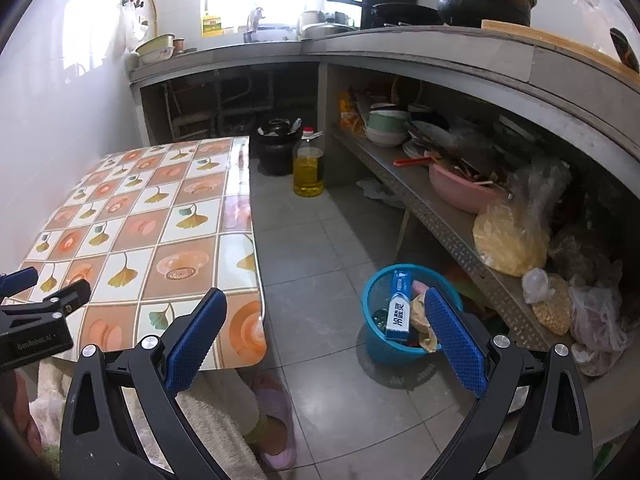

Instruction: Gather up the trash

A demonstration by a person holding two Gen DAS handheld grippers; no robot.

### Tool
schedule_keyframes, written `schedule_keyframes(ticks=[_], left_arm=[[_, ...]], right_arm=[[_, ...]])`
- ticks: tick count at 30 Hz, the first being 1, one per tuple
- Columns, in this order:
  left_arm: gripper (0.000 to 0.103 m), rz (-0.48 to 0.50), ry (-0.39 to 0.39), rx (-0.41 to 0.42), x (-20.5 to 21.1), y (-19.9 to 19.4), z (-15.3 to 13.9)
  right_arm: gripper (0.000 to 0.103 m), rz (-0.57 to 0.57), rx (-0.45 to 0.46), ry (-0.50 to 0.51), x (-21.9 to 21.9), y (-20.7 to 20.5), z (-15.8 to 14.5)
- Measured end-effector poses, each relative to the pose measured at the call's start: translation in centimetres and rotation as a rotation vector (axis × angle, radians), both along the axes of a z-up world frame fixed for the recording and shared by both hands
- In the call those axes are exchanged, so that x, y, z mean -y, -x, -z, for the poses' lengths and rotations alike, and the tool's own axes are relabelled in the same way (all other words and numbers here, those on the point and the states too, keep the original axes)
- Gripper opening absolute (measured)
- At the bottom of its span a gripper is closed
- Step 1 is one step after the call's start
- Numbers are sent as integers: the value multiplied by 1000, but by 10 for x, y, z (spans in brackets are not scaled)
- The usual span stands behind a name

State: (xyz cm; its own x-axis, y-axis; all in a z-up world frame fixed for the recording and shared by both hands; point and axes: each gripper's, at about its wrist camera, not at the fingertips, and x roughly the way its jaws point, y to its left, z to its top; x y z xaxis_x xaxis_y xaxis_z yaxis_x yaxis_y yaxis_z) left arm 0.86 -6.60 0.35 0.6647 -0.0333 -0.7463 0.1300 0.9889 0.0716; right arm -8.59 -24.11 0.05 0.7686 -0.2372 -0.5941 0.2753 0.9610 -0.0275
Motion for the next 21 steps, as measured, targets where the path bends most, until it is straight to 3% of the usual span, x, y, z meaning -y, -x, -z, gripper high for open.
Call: schedule_keyframes(ticks=[21], left_arm=[[97,-29,15,-8,-10,-2,-1]], right_arm=[[95,19,7,24,8,2,-5]])
